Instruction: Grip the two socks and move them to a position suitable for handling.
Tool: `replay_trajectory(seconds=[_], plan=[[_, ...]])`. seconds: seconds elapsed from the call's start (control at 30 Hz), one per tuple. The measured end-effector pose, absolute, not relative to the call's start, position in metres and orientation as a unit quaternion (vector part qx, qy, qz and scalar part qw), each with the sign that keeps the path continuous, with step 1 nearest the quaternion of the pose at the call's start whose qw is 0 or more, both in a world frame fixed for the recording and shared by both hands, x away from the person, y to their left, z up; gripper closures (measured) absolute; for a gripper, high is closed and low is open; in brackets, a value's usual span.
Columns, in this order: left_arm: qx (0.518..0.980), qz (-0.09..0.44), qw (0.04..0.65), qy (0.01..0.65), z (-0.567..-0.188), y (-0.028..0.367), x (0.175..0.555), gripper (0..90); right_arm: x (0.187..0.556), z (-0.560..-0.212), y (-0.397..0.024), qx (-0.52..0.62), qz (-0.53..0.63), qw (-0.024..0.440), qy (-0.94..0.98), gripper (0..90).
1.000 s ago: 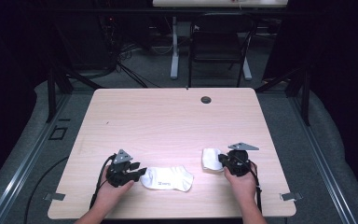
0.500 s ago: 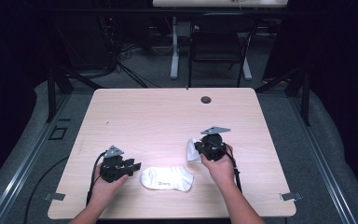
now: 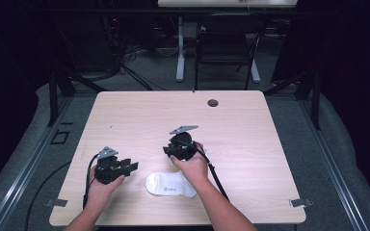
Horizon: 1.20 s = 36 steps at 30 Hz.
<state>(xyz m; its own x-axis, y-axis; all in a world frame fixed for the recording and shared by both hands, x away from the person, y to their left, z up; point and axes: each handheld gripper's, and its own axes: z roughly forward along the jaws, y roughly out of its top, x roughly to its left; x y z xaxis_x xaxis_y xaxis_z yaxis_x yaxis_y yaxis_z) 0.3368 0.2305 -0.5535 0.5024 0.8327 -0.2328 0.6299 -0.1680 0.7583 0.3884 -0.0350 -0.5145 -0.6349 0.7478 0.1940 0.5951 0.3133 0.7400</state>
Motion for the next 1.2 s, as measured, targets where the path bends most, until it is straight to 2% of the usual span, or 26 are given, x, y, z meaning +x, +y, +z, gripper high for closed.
replay_trajectory(seconds=[0.1,0.17,0.5,0.6,0.67,0.73,0.77,0.9,0.97,1.03,1.07,1.1,1.2], plan=[[0.750,0.118,0.430,0.489,-0.554,0.230,0.338,56.5,0.385,-0.507,-0.038,0.397,0.429,0.116,0.803,64.7],[0.766,0.115,0.424,0.470,-0.555,0.225,0.337,56.5,0.382,-0.503,-0.049,0.390,0.451,0.124,0.793,62.6],[0.775,0.135,0.410,0.462,-0.560,0.208,0.337,55.9,0.341,-0.516,-0.140,0.415,0.431,0.191,0.778,55.3],[0.782,0.142,0.404,0.453,-0.559,0.206,0.335,55.9,0.328,-0.526,-0.166,0.449,0.432,0.210,0.753,53.9],[0.784,0.151,0.407,0.443,-0.556,0.206,0.332,55.9,0.319,-0.538,-0.179,0.459,0.437,0.220,0.742,56.3],[0.782,0.154,0.411,0.442,-0.554,0.208,0.332,55.9,0.323,-0.542,-0.183,0.446,0.406,0.220,0.766,55.8],[0.781,0.153,0.410,0.445,-0.554,0.209,0.332,56.0,0.326,-0.545,-0.184,0.439,0.399,0.238,0.769,55.7],[0.788,0.154,0.407,0.434,-0.553,0.207,0.335,56.2,0.339,-0.550,-0.189,0.474,0.423,0.204,0.745,55.8],[0.784,0.159,0.410,0.437,-0.552,0.207,0.337,56.2,0.344,-0.550,-0.188,0.478,0.413,0.206,0.747,58.4],[0.781,0.158,0.409,0.445,-0.553,0.209,0.337,56.6,0.346,-0.550,-0.188,0.484,0.416,0.200,0.743,69.5],[0.781,0.158,0.409,0.445,-0.553,0.209,0.337,56.9,0.346,-0.550,-0.188,0.484,0.416,0.200,0.743,69.5],[0.782,0.155,0.408,0.445,-0.554,0.208,0.336,57.2,0.345,-0.549,-0.187,0.487,0.419,0.190,0.743,75.3],[0.781,0.152,0.415,0.442,-0.550,0.206,0.338,57.6,0.345,-0.548,-0.182,0.476,0.419,0.186,0.750,78.4]])
